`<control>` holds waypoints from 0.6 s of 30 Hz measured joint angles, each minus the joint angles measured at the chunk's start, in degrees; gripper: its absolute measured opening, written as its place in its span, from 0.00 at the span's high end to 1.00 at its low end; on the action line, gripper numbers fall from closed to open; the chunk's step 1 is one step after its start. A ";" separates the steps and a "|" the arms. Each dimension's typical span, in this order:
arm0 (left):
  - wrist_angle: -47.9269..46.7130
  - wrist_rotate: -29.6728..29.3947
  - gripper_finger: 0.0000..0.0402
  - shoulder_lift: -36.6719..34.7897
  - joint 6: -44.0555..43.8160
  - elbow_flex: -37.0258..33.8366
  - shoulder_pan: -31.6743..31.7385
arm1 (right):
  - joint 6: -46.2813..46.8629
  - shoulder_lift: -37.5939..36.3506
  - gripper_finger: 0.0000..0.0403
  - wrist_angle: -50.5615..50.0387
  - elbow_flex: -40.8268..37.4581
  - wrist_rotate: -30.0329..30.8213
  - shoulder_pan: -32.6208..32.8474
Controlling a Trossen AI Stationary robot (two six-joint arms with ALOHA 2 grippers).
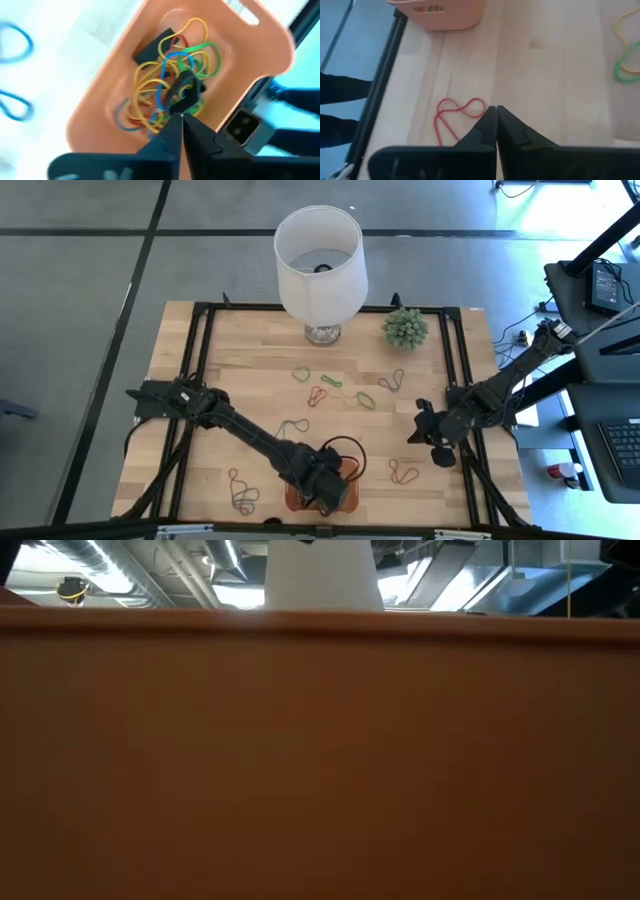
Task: Pick and place rubber bands into bin
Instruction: Put the red rubber band into the orange bin
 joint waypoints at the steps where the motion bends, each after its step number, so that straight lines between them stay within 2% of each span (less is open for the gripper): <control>1: -1.15 0.00 0.98 0.02 2.01 0.55 0.11 | 1.05 0.29 1.00 0.19 0.00 0.21 0.78; 6: -4.27 -0.10 1.00 -0.17 10.83 1.47 0.80 | 5.97 4.18 1.00 1.03 0.04 0.28 4.89; 9: -4.73 -1.08 1.00 -0.83 19.77 1.46 1.01 | 9.81 9.14 1.00 1.06 1.46 0.37 7.16; 14: -7.07 -5.72 1.00 -2.81 34.61 1.46 0.31 | 12.07 20.61 1.00 0.38 7.82 0.41 9.17; 18: -11.73 -8.96 1.00 -5.16 42.16 1.46 0.22 | 11.87 29.42 1.00 -3.82 14.58 0.27 9.30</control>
